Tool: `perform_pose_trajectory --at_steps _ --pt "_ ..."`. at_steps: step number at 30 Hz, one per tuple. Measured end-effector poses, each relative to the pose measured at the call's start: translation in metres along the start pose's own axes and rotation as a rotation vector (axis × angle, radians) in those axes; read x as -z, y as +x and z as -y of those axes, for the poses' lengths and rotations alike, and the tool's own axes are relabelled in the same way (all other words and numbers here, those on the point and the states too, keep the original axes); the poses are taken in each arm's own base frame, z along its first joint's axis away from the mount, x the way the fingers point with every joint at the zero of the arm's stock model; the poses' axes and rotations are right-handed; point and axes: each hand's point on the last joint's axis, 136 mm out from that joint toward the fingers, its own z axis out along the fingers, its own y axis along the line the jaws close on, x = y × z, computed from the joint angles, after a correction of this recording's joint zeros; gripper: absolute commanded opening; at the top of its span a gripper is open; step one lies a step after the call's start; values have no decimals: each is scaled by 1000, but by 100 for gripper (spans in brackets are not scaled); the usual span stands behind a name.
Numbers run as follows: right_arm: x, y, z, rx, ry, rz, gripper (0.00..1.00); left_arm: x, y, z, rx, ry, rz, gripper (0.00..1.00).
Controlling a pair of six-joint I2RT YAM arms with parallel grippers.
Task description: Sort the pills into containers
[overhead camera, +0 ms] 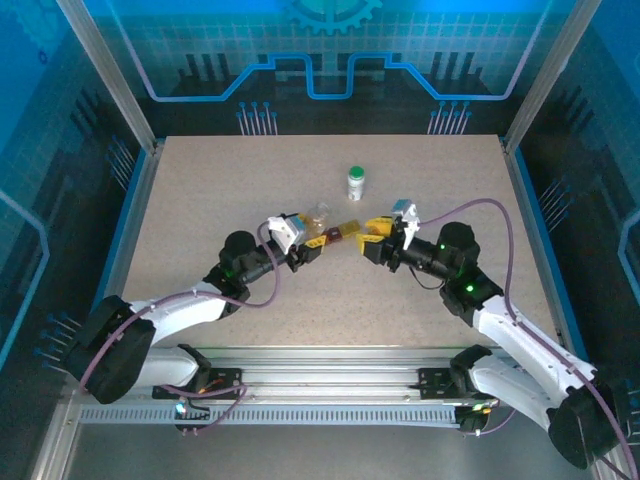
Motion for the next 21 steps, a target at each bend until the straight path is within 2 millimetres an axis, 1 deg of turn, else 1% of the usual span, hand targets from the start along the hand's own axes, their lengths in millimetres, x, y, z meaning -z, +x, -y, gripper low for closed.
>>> perform_pose_trajectory --at_steps 3,4,7,11,15,18,21 --pt "-3 -24 -11 44 -61 35 18 -1 -14 18 -2 61 58 0" --pt "-6 -31 -13 60 -82 43 18 -1 -15 24 -5 81 66 0" --pt "-13 -41 -18 91 -132 49 18 0 -15 39 -7 130 71 0" --pt "-23 -41 -26 126 -209 34 18 0 -16 48 -11 163 82 0" --pt "-31 -33 -36 150 -284 7 18 0 -23 51 -20 183 117 0" --pt "-35 -27 -42 171 -319 -11 18 0 -25 56 -23 209 137 0" --pt "-37 -27 -48 197 -356 -19 19 0 -23 61 -22 242 140 0"
